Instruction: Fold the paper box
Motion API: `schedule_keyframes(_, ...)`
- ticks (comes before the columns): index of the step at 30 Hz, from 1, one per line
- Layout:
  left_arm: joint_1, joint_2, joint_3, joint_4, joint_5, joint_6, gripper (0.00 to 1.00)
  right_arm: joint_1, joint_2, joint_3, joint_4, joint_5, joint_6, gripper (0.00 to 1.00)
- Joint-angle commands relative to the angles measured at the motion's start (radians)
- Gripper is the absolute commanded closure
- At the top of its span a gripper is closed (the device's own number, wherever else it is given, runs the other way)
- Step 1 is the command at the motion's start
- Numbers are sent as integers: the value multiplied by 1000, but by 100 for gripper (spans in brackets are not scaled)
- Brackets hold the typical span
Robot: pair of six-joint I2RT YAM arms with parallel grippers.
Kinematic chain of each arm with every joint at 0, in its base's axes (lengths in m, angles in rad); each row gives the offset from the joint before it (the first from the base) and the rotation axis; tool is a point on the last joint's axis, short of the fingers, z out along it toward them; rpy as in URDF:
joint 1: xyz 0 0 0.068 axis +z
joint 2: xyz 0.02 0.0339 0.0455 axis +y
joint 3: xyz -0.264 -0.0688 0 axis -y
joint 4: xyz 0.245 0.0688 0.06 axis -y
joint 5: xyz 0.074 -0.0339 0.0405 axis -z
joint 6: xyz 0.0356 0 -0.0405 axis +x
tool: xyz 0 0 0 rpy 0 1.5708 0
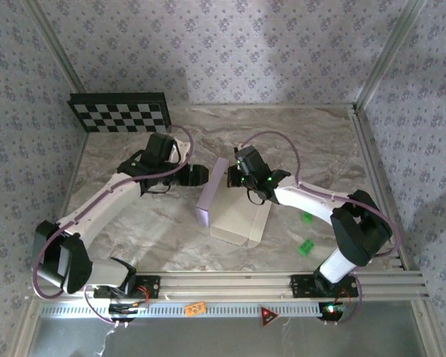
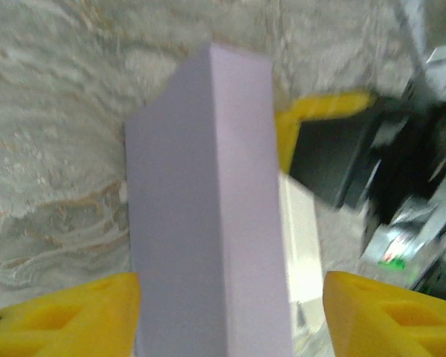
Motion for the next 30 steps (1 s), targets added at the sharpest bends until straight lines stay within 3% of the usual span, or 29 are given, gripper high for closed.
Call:
schedule_keyframes(1, 1, 41, 91, 23, -48, -69, 31, 17, 44, -53, -121, -29, 17, 100)
schedule_keyframes(16, -54, 389, 385, -66, -39, -97, 21, 13, 39, -49, -107, -40, 31, 100)
schedule_keyframes(30, -74, 515, 469, -111, -31, -99, 18, 5, 29, -64, -96, -50, 41, 100)
